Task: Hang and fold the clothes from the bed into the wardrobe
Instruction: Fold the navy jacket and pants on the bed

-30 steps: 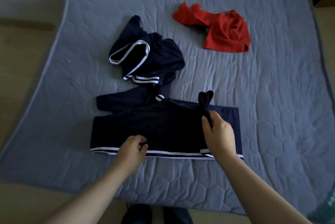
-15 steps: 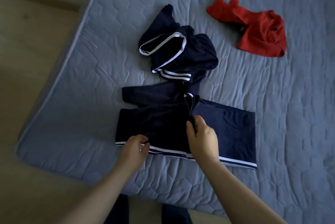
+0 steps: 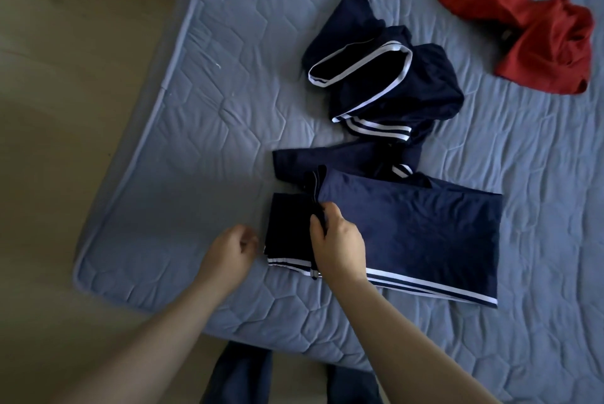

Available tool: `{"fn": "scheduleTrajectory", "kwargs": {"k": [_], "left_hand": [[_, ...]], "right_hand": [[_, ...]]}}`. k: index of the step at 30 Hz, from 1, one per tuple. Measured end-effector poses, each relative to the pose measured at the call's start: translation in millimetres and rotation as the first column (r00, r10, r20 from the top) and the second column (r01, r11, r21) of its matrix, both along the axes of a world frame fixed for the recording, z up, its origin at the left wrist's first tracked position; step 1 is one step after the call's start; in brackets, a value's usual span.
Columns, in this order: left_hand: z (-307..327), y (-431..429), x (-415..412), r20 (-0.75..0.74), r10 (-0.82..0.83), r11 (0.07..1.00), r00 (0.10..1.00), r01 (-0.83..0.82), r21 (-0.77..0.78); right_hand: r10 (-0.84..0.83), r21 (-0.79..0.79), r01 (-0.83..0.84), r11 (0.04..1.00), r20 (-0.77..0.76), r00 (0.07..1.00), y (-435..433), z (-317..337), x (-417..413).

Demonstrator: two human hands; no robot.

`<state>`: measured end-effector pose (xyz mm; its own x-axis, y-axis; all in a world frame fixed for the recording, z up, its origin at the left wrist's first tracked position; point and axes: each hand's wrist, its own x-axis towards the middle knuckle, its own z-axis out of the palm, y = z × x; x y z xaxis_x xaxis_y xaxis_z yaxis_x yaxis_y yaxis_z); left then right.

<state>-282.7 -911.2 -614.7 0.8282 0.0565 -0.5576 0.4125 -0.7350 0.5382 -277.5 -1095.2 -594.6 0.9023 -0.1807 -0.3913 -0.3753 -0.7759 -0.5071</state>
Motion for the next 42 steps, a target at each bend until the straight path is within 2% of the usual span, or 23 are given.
{"fn": "scheduleTrajectory", "kwargs": {"k": [10,15,21,26,28,31,35,37,42], "left_hand": [[-19.1,25.0,10.9,-0.011,0.01,0.999,1.0,-0.011,-0.046],[-27.2,27.5,11.4,-0.024,0.005,0.998,1.0,-0.007,-0.067],[-35.2,12.2,13.0,-0.065,0.03,0.995,0.997,-0.036,-0.096],[-40.5,-18.2,20.1,-0.092,0.101,0.992,0.991,-0.107,-0.066],[-45.5,-27.0,20.1,-0.117,0.05,0.998,0.992,-0.053,-0.018],[-50.1,-34.5,22.1,-0.126,-0.007,0.999,0.992,0.013,0.046],[-41.1,-37.5,25.1,-0.078,0.059,0.996,0.995,-0.053,0.073],[-28.4,-41.1,24.1,-0.049,0.011,0.997,0.999,-0.007,0.071],[2.9,-62.8,18.6,0.116,-0.264,0.96,0.957,0.249,0.13]], "right_hand": [[0.034,-0.033,-0.037,0.999,-0.096,0.995,39.6,-27.1,8.5],[0.099,0.108,-0.076,0.991,-0.228,0.969,51.3,-35.4,8.4],[-0.002,0.105,0.018,0.994,-0.15,0.989,31.8,-34.4,-1.2],[0.059,0.154,-0.026,0.988,-0.215,0.975,15.4,-38.5,-5.6],[0.001,0.124,0.018,0.992,-0.153,0.988,9.4,-39.9,-6.6],[-0.175,0.074,0.179,0.981,-0.054,0.983,-5.8,-41.6,-6.4],[-0.187,0.03,0.193,0.981,-0.152,0.971,-26.1,-42.1,-9.9],[-0.179,0.023,0.186,0.982,-0.165,0.97,-36.7,-35.6,-15.2],[-0.272,0.002,0.277,0.961,-0.181,0.945,-73.2,-20.9,-27.9]]}}
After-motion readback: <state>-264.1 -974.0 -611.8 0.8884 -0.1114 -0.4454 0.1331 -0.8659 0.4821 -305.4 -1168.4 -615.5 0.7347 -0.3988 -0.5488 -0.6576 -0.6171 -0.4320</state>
